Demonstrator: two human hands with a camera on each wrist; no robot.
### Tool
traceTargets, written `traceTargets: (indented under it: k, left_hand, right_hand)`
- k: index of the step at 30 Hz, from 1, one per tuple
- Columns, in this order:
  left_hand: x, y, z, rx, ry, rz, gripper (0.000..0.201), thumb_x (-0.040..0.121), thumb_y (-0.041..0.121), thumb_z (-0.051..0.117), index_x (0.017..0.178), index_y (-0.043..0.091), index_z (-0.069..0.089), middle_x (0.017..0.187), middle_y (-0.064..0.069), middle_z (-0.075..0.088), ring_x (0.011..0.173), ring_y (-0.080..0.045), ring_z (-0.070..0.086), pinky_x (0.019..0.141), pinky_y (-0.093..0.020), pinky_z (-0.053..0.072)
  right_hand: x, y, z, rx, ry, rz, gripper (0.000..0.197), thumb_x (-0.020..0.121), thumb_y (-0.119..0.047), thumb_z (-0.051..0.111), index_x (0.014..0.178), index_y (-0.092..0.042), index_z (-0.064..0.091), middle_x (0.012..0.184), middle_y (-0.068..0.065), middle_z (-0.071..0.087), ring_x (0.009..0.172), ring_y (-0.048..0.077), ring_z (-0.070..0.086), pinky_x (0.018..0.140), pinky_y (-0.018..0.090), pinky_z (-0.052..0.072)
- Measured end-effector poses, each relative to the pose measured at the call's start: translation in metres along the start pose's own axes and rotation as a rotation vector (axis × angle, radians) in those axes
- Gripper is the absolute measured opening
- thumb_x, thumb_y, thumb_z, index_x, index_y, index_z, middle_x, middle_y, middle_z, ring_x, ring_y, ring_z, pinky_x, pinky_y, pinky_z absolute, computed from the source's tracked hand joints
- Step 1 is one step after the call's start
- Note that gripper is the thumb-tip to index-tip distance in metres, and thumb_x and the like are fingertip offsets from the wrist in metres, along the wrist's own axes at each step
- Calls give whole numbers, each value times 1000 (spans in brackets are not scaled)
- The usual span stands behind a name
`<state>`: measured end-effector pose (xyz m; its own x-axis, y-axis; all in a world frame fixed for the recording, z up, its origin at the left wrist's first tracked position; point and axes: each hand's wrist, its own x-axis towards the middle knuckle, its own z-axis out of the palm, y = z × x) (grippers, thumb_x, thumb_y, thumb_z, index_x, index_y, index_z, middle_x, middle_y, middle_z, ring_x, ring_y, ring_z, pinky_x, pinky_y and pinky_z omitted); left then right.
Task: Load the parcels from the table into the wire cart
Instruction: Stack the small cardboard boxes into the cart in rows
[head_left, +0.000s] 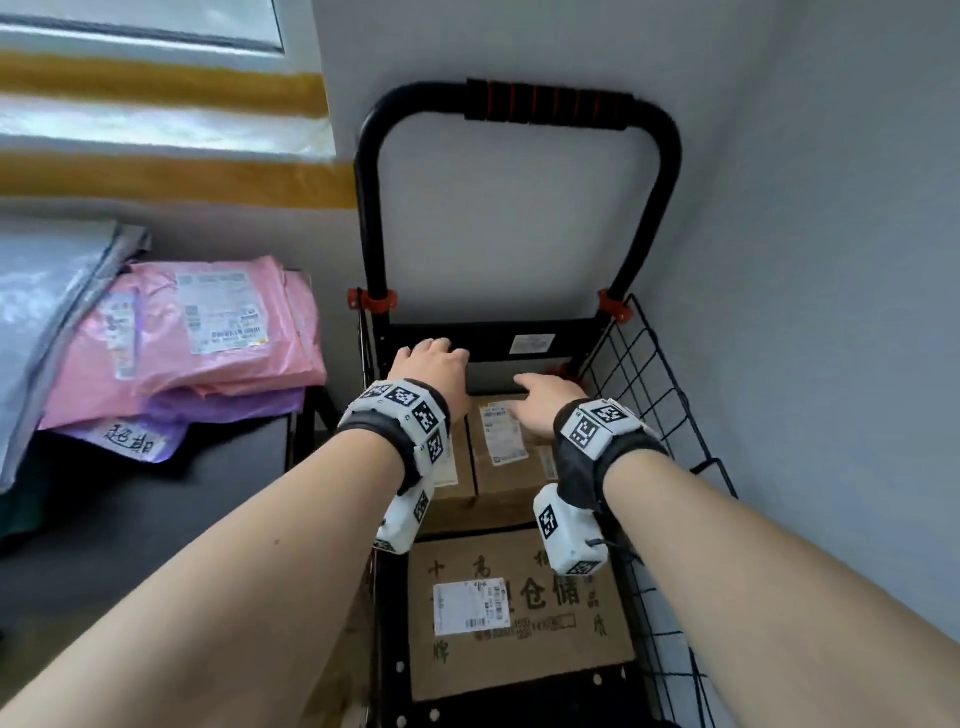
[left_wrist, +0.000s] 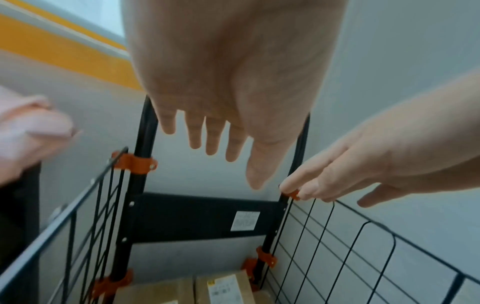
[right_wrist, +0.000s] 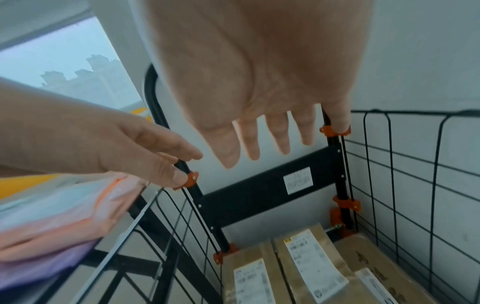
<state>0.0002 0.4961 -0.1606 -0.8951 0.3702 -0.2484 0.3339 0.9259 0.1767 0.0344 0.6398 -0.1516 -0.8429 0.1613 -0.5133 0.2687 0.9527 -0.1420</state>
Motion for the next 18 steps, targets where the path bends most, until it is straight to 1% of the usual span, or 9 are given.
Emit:
traceTargets:
  k: [3, 7, 11, 14, 16, 18]
  left_hand:
    - [-23, -1, -31, 18, 66, 23, 56, 88, 33, 57, 140, 20, 42, 147, -5, 37, 139, -23, 29, 110, -40, 27]
    - [-60, -3, -69, 28, 149, 68, 51, 91, 32, 53, 139, 18, 43, 146, -5, 39, 138, -23, 31, 110, -40, 28]
    - [-107, -7, -95, 15, 213, 91, 44, 95, 23, 45, 139, 17, 44, 146, -2, 39, 138, -21, 31, 111, -38, 28]
    - [-151, -14, -107, 4, 265, 69, 43, 95, 19, 42, 138, 21, 45, 145, 0, 40, 137, -20, 32, 110, -39, 28]
    - [-182, -21, -111, 11, 284, 33, 43, 94, 19, 43, 137, 24, 47, 145, 1, 41, 137, -21, 32, 110, -41, 28]
    - [-215, -31, -112, 17, 302, -18, 43, 92, 22, 46, 135, 26, 48, 144, 1, 42, 136, -21, 33, 109, -42, 29]
  right_hand:
    - [-31, -14, -21, -7, 66, -8, 52, 98, -38, 39, 148, -21, 32, 152, 7, 36, 137, 30, 35, 111, 37, 32]
    - [-70, -35, -43, -20, 152, -40, 49, 100, -35, 36, 147, -21, 33, 150, 6, 40, 137, 30, 35, 112, 39, 31]
    - [-115, -58, -55, -31, 218, -94, 48, 100, -32, 34, 147, -23, 33, 151, 4, 38, 139, 29, 32, 112, 39, 30]
    - [-154, -79, -53, -40, 241, -156, 48, 101, -32, 33, 148, -23, 31, 152, 3, 36, 140, 28, 31, 113, 37, 29]
    - [-185, -94, -47, -53, 253, -201, 48, 102, -31, 32, 148, -21, 31, 153, 4, 34, 140, 27, 31, 113, 32, 27]
    - [-212, -109, -38, -52, 253, -253, 46, 102, -29, 32, 146, -18, 34, 151, 6, 37, 139, 26, 34, 111, 31, 27]
